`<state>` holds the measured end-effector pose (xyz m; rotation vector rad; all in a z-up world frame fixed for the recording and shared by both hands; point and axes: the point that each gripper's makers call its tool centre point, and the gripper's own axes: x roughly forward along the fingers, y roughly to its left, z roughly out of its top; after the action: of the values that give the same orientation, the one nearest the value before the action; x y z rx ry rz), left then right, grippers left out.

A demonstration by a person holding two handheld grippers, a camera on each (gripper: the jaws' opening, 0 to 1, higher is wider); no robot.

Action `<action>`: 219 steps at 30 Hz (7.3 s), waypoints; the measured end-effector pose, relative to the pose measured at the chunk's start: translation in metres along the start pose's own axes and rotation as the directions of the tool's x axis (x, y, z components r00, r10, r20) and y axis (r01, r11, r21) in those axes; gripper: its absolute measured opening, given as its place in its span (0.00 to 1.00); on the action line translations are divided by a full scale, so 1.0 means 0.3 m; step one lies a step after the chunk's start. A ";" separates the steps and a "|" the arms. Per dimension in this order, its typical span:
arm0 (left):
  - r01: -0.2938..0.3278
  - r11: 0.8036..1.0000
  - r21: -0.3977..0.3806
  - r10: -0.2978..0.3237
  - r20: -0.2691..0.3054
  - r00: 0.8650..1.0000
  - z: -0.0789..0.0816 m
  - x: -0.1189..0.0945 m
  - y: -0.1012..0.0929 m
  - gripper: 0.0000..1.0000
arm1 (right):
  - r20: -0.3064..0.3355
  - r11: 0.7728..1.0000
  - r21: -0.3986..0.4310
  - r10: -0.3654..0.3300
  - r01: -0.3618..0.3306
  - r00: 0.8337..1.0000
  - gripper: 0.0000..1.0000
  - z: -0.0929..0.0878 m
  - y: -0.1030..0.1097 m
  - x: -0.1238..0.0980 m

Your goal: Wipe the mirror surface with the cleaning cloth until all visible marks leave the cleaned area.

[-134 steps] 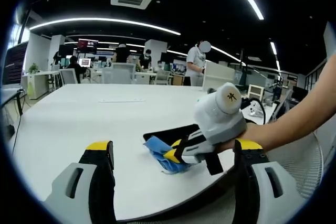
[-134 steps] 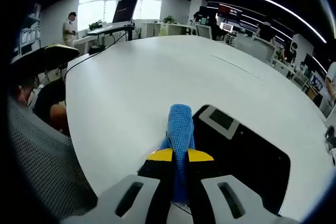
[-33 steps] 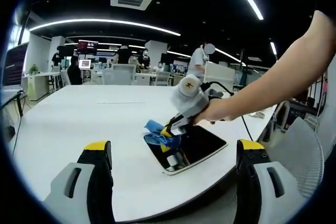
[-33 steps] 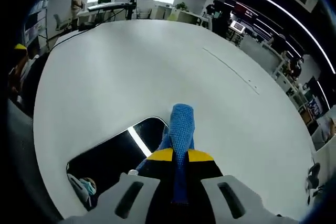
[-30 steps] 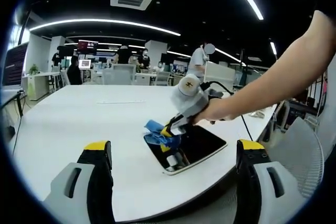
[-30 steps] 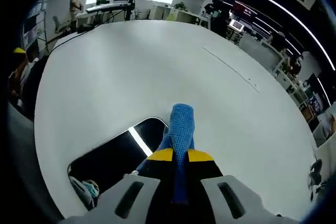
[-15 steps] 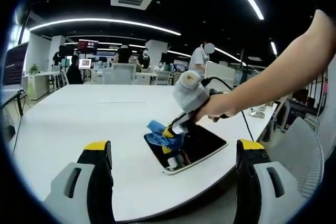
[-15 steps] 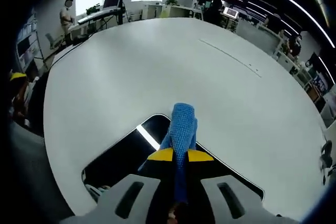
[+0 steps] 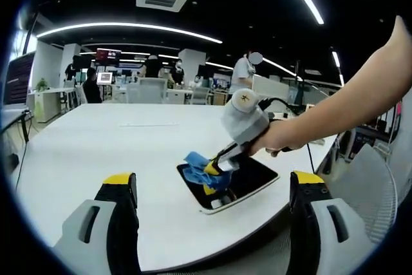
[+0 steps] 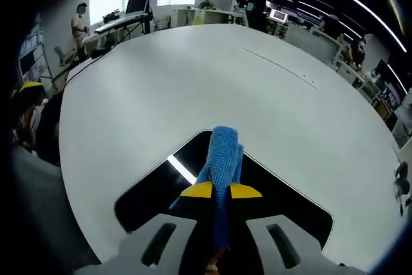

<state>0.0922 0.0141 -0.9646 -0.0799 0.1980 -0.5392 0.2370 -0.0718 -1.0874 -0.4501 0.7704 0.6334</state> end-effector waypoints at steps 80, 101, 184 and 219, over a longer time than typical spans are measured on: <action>0.014 1.000 -0.008 -0.014 -0.029 0.999 -0.017 0.005 -0.006 0.96 | 0.167 0.995 0.099 -0.016 -0.001 0.986 0.01 -0.134 0.217 -0.176; 0.015 1.000 -0.010 -0.015 -0.043 0.999 -0.027 0.002 -0.009 0.96 | 0.181 0.980 0.196 -0.050 0.014 0.982 0.02 -0.179 0.151 -0.202; 0.005 1.000 -0.005 -0.005 -0.024 1.000 -0.005 0.008 -0.012 0.94 | 0.141 0.982 0.167 -0.109 0.084 0.984 0.02 -0.027 -0.152 -0.015; -0.005 1.000 -0.006 0.004 -0.031 1.000 -0.009 0.011 -0.005 0.96 | 0.098 0.992 0.083 -0.098 0.091 0.990 0.01 -0.022 -0.213 -0.002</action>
<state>0.0935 0.0110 -0.9676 -0.0769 0.2297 -0.5356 0.2765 -0.1222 -1.0819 -0.3776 0.6707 0.5317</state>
